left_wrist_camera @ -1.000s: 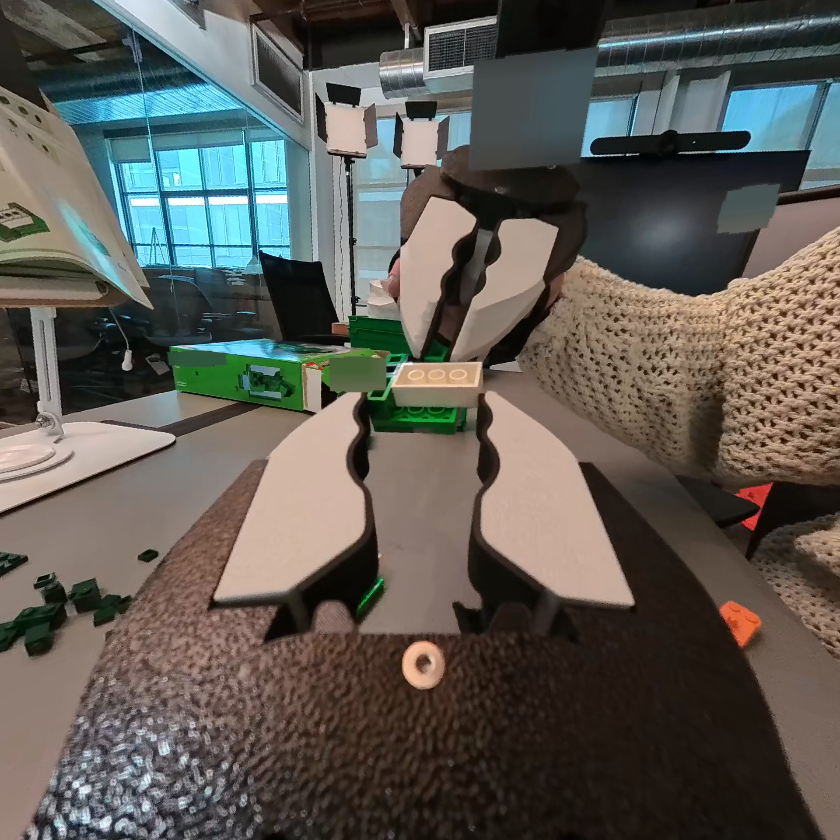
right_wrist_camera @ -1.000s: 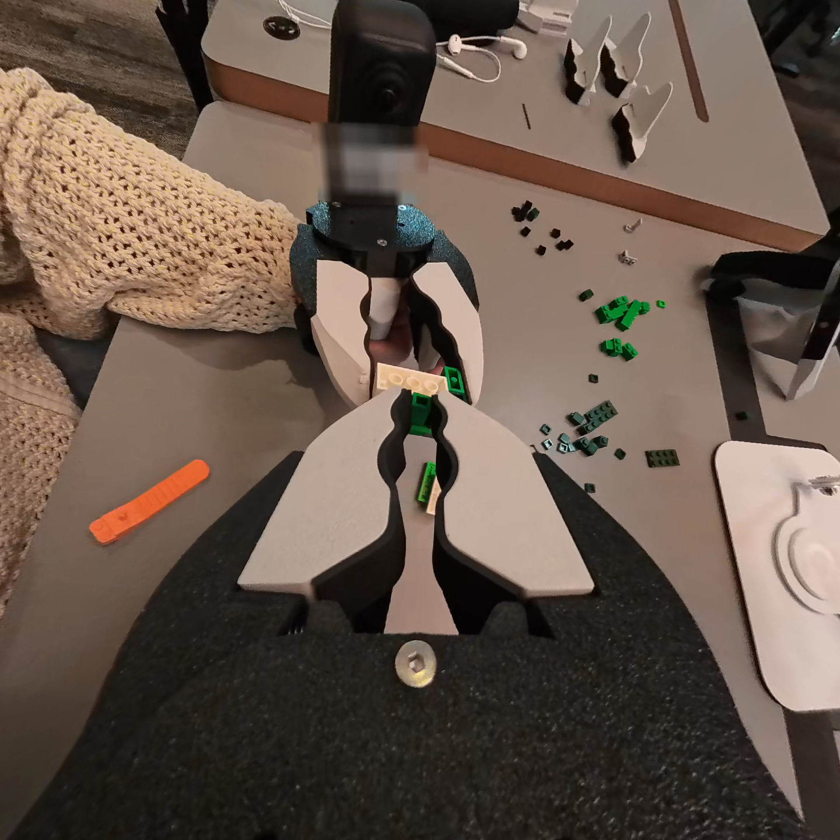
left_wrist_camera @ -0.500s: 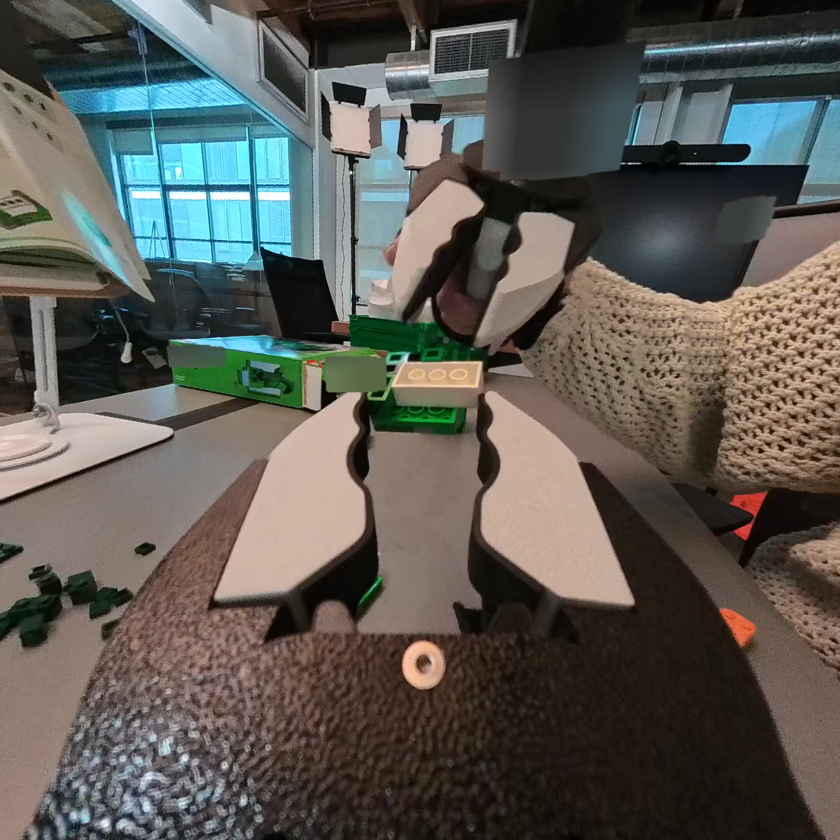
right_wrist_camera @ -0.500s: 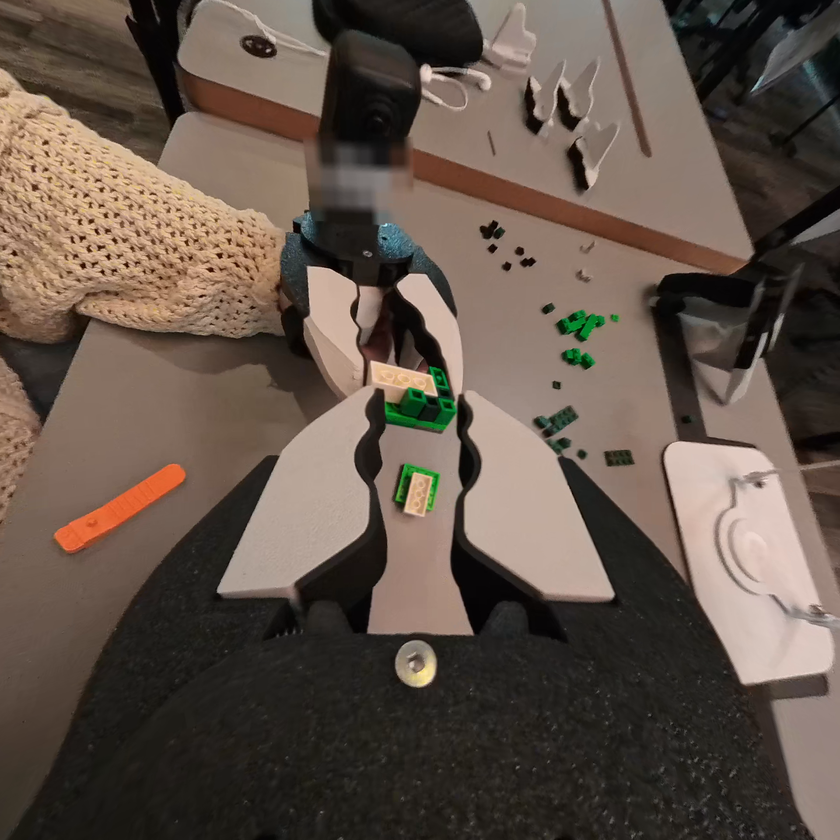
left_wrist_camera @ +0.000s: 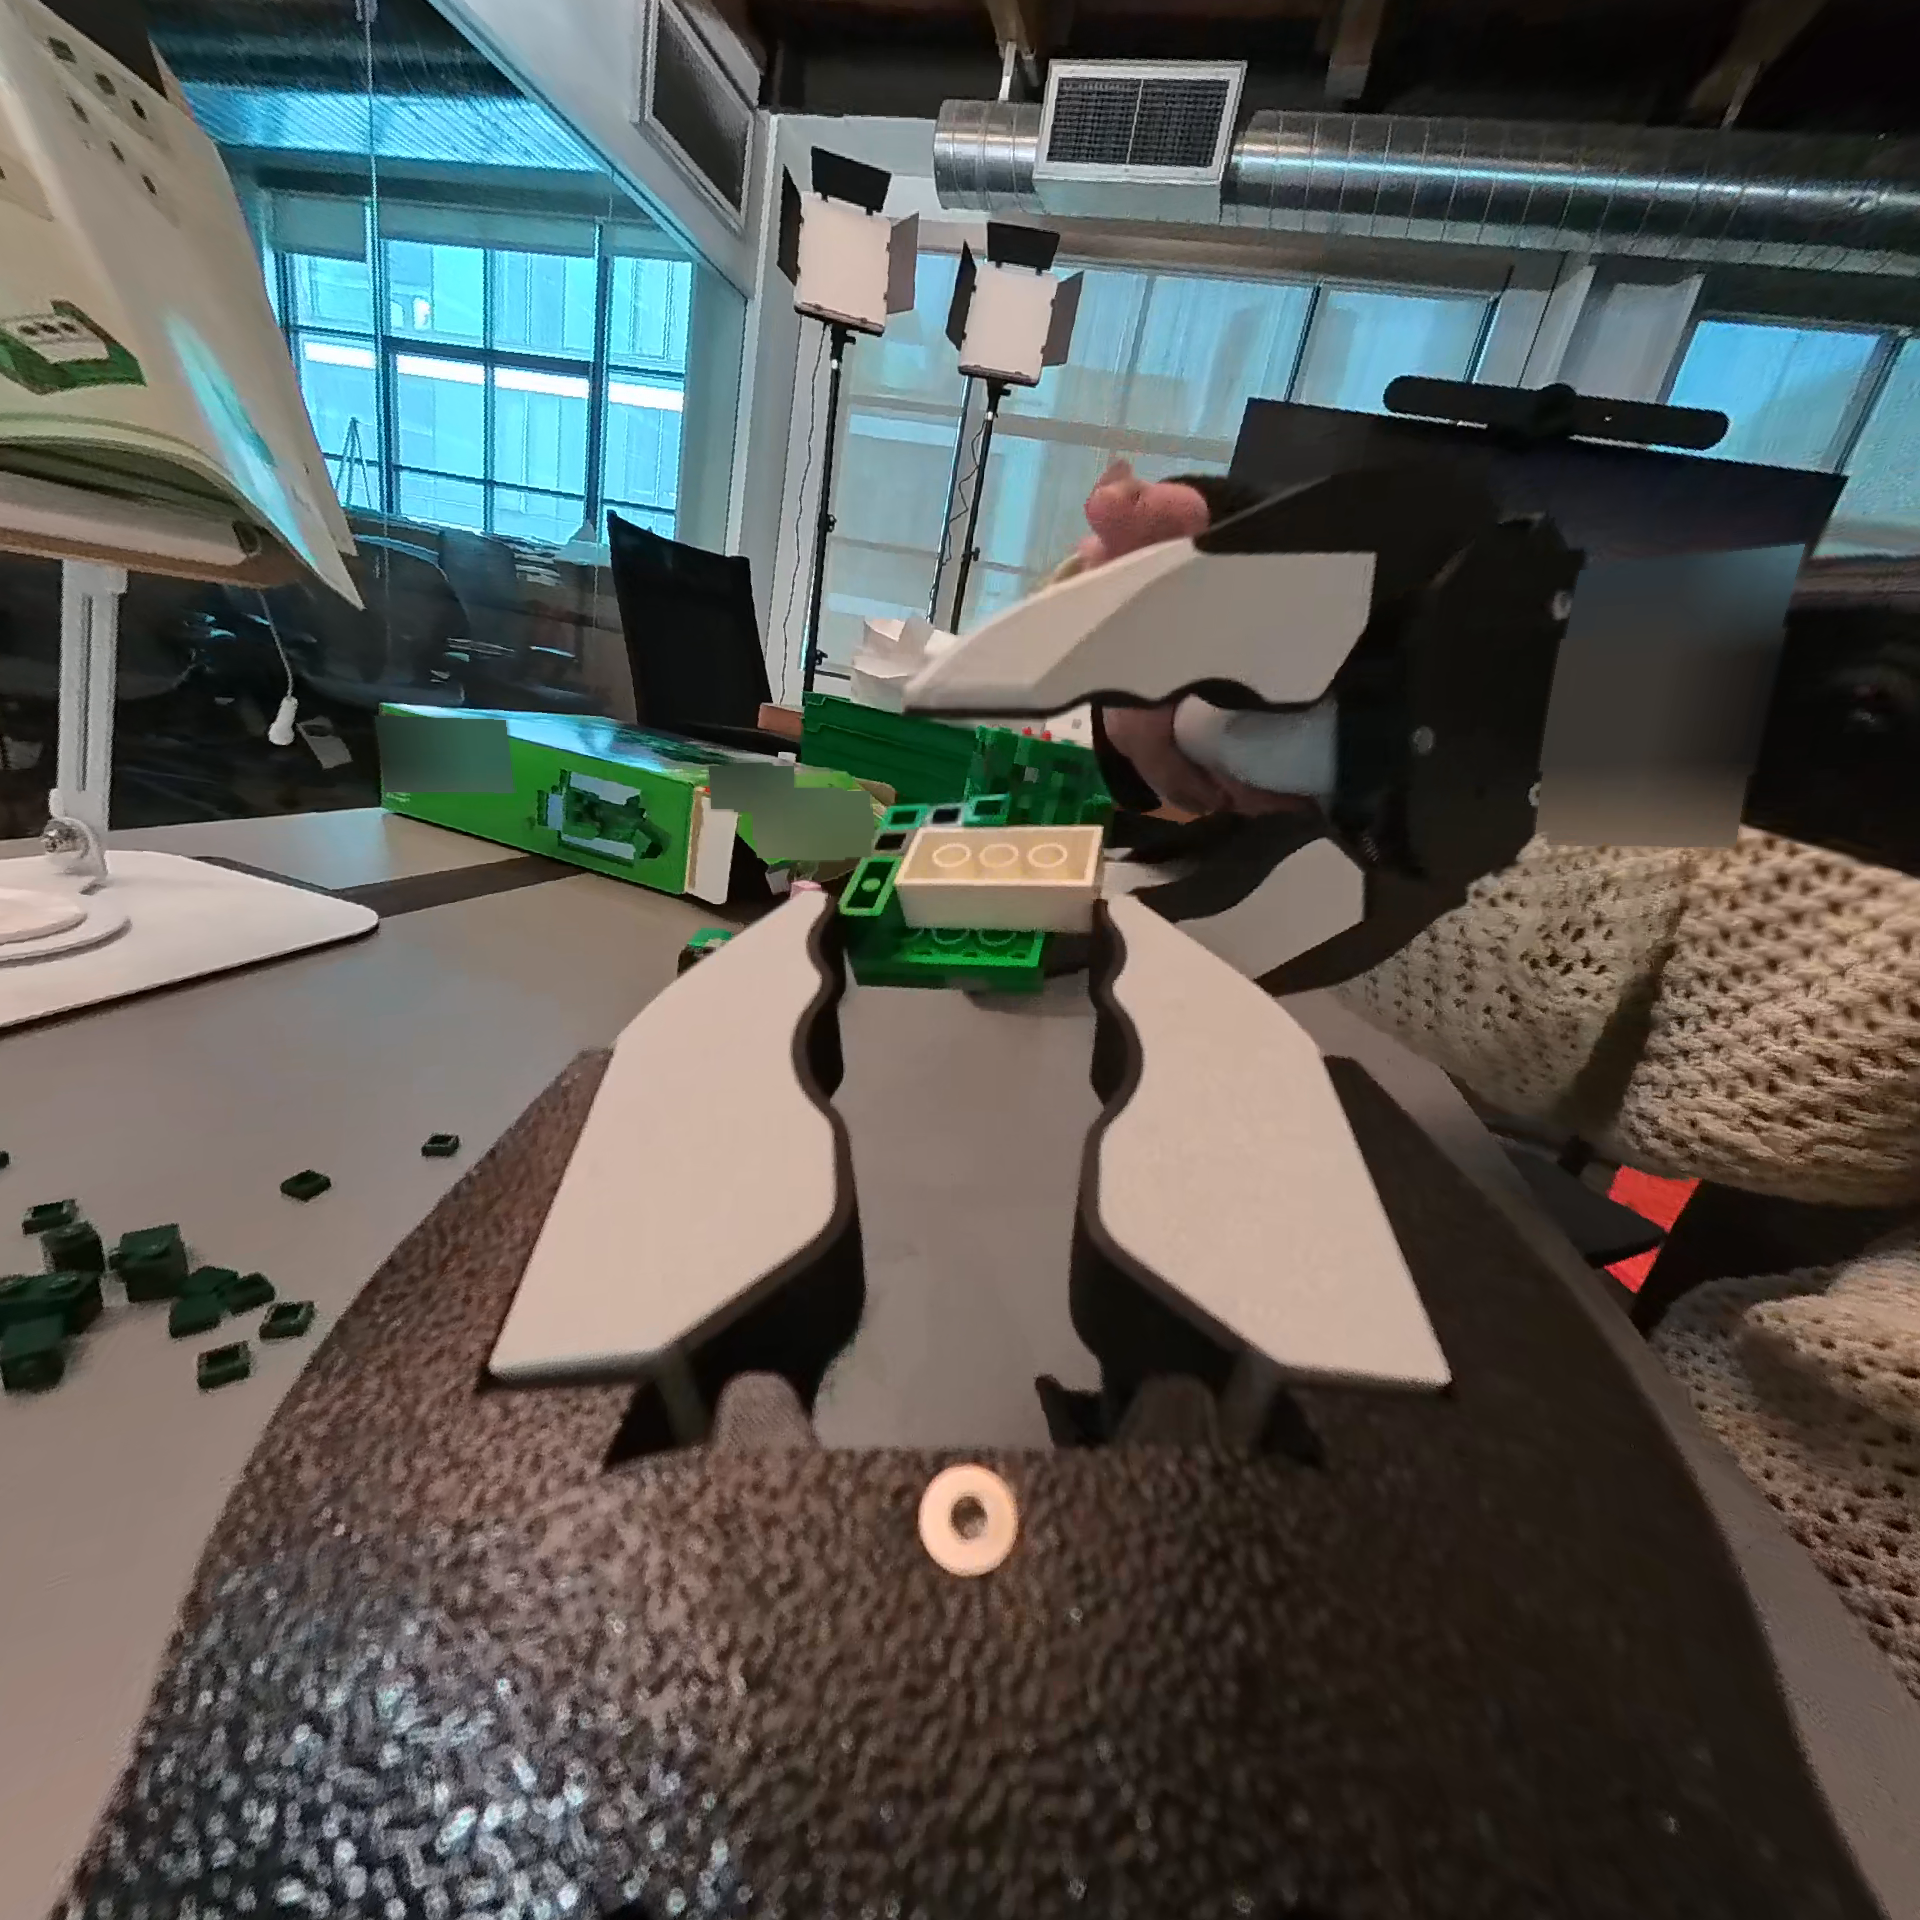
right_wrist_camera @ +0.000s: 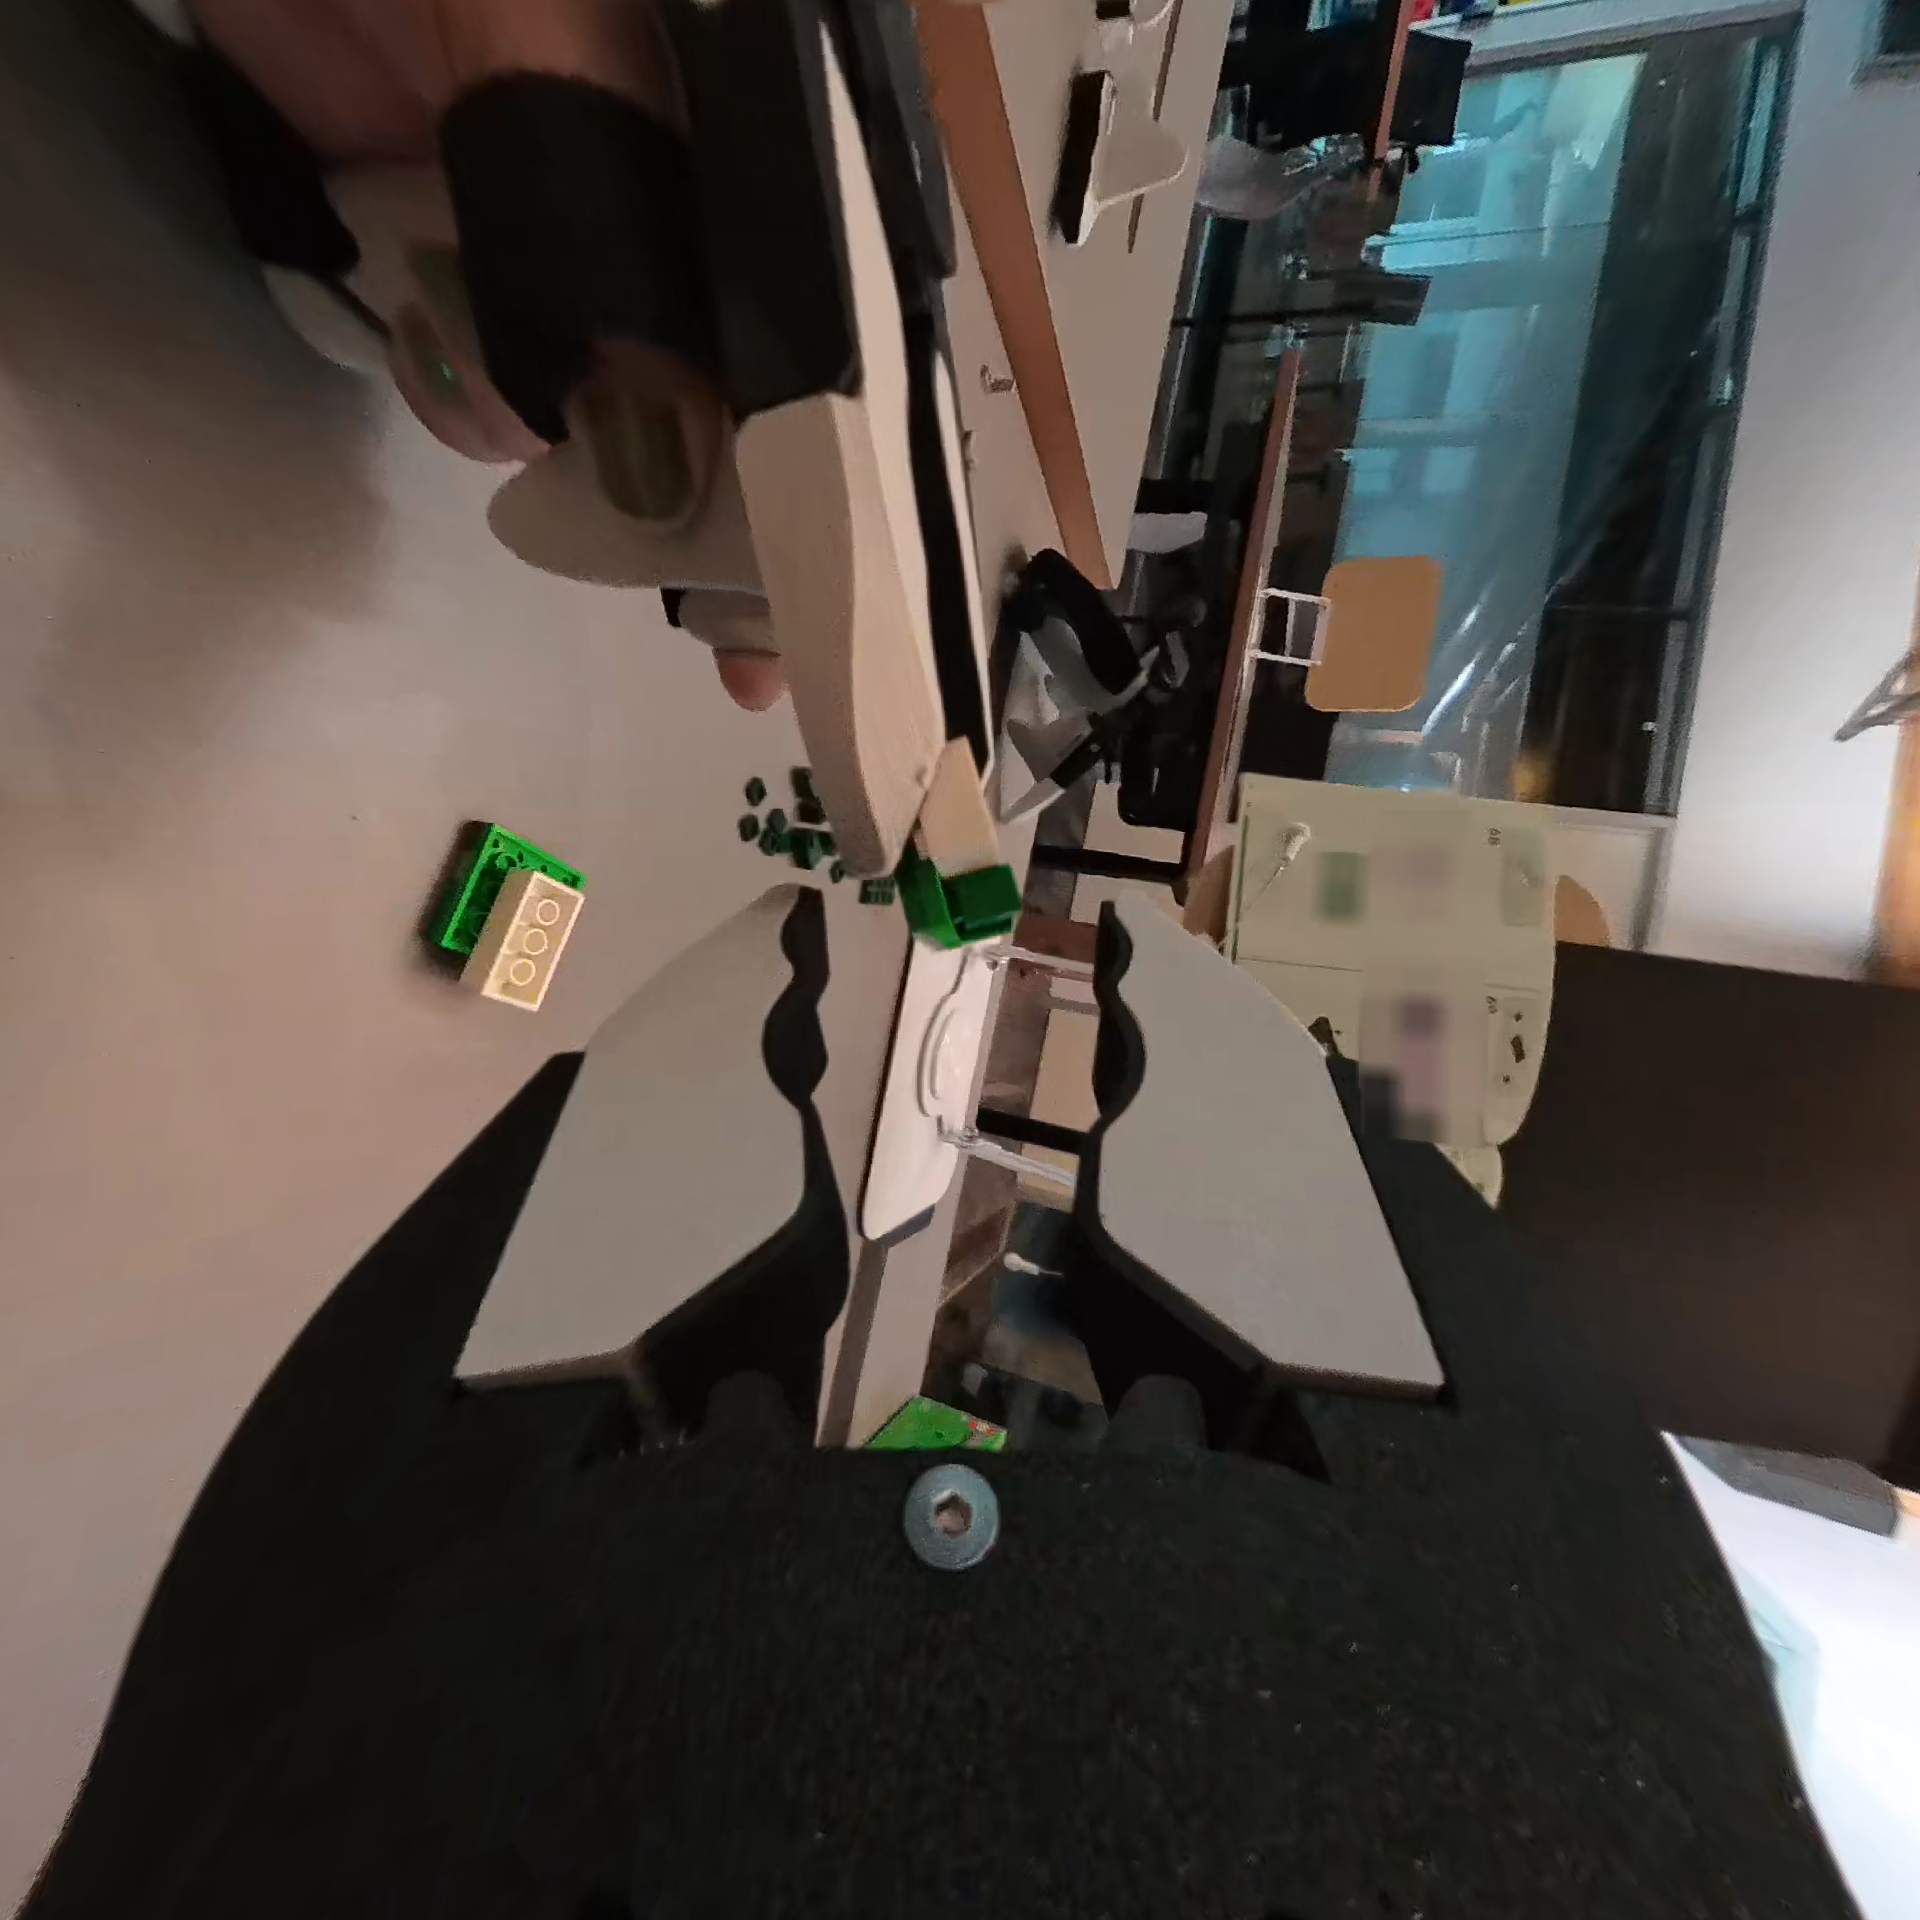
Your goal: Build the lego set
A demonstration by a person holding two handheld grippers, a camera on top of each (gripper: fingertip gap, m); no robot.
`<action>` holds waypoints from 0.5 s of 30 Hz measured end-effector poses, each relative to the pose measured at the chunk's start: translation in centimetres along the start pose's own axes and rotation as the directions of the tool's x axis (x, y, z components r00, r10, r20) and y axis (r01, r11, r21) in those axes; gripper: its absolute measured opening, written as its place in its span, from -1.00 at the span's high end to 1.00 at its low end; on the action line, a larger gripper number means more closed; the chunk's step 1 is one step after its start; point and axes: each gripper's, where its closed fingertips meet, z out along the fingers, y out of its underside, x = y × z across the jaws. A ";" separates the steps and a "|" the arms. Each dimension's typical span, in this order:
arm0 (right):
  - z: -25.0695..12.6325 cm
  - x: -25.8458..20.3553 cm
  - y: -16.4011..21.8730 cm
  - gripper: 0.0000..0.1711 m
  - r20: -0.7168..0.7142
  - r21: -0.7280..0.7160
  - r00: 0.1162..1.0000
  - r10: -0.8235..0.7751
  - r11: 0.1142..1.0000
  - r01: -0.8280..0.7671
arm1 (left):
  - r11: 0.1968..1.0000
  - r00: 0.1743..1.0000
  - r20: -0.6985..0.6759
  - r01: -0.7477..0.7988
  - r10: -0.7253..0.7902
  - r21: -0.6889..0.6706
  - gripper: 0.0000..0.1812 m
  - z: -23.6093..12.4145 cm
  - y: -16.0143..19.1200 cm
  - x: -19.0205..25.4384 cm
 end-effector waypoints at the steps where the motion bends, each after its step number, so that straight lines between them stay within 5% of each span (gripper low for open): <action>1: 0.2 0.0 -0.1 0.46 -0.009 -0.004 1.000 -0.006 1.000 0.006 | 1.000 1.000 -0.001 0.001 -0.001 -0.001 0.50 0.0 0.0 0.0; 15: 0.7 -0.3 0.2 0.76 0.002 -0.019 1.000 -0.029 0.999 0.029 | 1.000 1.000 -0.001 -0.003 0.003 -0.023 0.50 0.1 0.2 0.1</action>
